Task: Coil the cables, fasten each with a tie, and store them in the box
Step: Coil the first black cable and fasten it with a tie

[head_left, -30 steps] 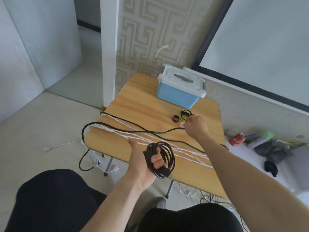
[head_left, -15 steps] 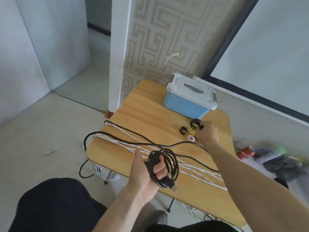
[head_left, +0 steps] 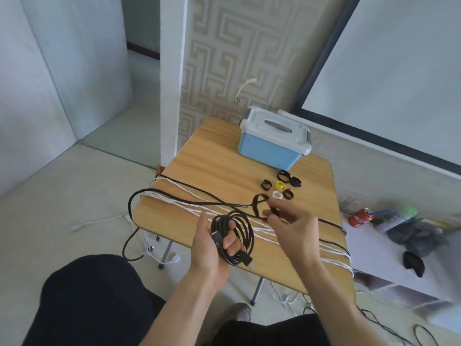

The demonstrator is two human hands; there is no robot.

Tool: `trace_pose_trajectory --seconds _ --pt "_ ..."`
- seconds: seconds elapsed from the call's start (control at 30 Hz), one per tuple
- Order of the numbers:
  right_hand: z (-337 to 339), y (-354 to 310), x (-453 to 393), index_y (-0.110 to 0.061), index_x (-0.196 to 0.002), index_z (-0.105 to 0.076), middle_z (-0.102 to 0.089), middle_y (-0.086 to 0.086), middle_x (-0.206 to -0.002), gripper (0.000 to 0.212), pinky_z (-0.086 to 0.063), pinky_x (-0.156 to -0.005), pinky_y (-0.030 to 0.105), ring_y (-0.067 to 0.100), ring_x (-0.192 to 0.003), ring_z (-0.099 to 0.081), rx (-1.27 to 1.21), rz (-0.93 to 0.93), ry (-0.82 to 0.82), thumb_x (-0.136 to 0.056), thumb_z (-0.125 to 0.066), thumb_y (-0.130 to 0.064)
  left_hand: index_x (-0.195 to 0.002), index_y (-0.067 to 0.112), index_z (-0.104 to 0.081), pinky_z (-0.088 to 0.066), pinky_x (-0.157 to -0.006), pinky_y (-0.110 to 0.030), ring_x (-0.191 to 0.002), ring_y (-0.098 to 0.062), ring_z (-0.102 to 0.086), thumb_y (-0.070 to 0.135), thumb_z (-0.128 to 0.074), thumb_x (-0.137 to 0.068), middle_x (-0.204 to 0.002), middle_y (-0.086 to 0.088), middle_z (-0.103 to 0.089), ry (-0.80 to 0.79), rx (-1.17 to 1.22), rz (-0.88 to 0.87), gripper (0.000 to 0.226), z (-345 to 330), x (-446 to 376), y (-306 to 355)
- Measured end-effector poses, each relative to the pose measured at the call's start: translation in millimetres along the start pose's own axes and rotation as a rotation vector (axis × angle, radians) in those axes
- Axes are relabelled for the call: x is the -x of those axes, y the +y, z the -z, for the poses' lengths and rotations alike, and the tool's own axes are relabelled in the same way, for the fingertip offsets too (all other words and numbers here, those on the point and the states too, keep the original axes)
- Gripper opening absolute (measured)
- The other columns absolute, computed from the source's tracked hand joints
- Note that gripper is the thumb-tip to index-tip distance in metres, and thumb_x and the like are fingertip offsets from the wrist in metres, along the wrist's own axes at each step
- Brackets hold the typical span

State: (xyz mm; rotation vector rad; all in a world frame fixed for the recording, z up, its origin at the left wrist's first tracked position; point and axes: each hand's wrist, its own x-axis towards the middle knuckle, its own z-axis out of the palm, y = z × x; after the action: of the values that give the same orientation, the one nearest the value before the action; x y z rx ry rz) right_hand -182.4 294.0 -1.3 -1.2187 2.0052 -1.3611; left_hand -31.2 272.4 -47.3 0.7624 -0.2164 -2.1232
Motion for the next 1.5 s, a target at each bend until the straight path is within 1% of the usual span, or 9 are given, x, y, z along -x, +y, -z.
trace_pose_trajectory --seconds 0.17,0.33,0.43,0.57,0.77,1.0,1.17,1.33,1.5 --pt "-3 11 68 -0.032 -0.083 -0.079 -0.077 -0.016 -0.084 0.039 -0.061 -0.070 0.025 0.005 -0.080 -0.073 -0.030 -0.113 -0.015 -0.082 -0.068 0.005 -0.063 0.006 -0.056 -0.036 -0.062 -0.034 -0.045 -0.018 -0.034 0.075 -0.019 -0.095 -0.046 -0.003 -0.032 -0.055 -0.059 0.003 0.084 3 26 -26" --pt "5 25 107 -0.026 -0.072 -0.080 -0.073 -0.013 -0.065 0.010 -0.053 -0.055 0.017 0.005 -0.062 -0.068 0.052 -0.210 0.030 -0.075 -0.088 -0.024 -0.077 -0.001 -0.065 -0.035 -0.057 -0.034 -0.036 -0.017 -0.038 0.068 -0.015 -0.100 -0.040 -0.003 -0.037 0.107 -0.050 -0.028 0.089 16 46 -46" --pt "5 30 125 -0.020 -0.061 -0.069 -0.066 -0.004 -0.055 0.031 -0.051 -0.049 0.027 0.012 -0.048 -0.059 0.100 -0.261 0.052 -0.065 -0.094 -0.037 -0.069 0.000 -0.069 -0.031 -0.056 -0.034 -0.038 -0.019 -0.031 0.068 -0.009 -0.100 -0.040 -0.004 -0.033 0.131 -0.091 -0.053 0.096 25 53 -49" --pt "3 26 136 -0.016 -0.055 -0.048 -0.041 -0.008 -0.049 0.053 -0.034 -0.047 0.020 0.006 -0.045 -0.032 0.130 -0.180 -0.004 -0.064 -0.091 -0.045 -0.059 0.003 -0.069 -0.030 -0.053 -0.032 -0.036 -0.017 -0.027 0.076 -0.007 -0.094 -0.040 -0.003 -0.032 0.122 -0.143 -0.043 0.101 28 57 -44" --pt "9 23 142 -0.019 -0.072 -0.069 -0.033 -0.011 -0.048 0.033 -0.021 -0.047 0.021 0.008 -0.048 -0.025 0.012 -0.175 -0.120 -0.078 -0.080 -0.050 -0.064 0.004 -0.067 -0.040 -0.065 -0.032 -0.049 -0.022 -0.033 0.083 -0.006 -0.086 -0.051 -0.007 -0.036 0.148 -0.242 -0.046 0.103 28 56 -43" --pt "18 19 143 -0.009 -0.062 -0.068 -0.051 0.000 -0.051 0.069 -0.036 -0.054 0.026 0.006 -0.047 -0.043 0.160 -0.356 -0.291 -0.068 -0.059 -0.077 -0.094 0.006 -0.059 -0.041 -0.074 -0.035 -0.057 -0.015 -0.038 0.080 -0.041 -0.072 -0.063 0.001 -0.038 -0.011 -0.349 -0.021 0.079 32 54 -40" --pt "19 11 144 -0.010 -0.056 -0.054 -0.054 0.000 -0.051 0.074 -0.040 -0.056 0.024 0.010 -0.048 -0.051 0.206 -0.412 -0.399 -0.079 -0.035 -0.078 -0.069 0.008 -0.057 -0.044 -0.083 -0.038 -0.073 -0.023 -0.049 0.045 -0.076 -0.078 -0.066 -0.005 -0.047 -0.092 -0.732 -0.116 0.043 35 55 -37" --pt "19 13 146 -0.017 -0.038 -0.043 -0.043 -0.004 -0.038 0.088 -0.039 -0.065 0.023 0.002 -0.042 -0.048 0.193 -0.402 -0.438 -0.080 0.003 -0.079 -0.071 0.007 -0.058 -0.052 -0.075 -0.036 -0.058 -0.019 -0.053 0.049 -0.057 -0.090 -0.059 -0.006 -0.050 -0.075 -0.651 -0.111 0.047 32 59 -36" --pt "24 20 145 -0.010 -0.056 -0.059 -0.053 -0.001 -0.046 0.075 -0.045 -0.063 0.026 0.013 -0.047 -0.054 0.238 -0.354 -0.436 -0.102 -0.030 -0.061 -0.051 0.011 -0.058 -0.041 -0.054 -0.034 -0.040 -0.021 -0.040 0.083 -0.025 -0.082 -0.045 -0.007 -0.042 -0.018 -0.681 -0.092 0.084 31 64 -34"
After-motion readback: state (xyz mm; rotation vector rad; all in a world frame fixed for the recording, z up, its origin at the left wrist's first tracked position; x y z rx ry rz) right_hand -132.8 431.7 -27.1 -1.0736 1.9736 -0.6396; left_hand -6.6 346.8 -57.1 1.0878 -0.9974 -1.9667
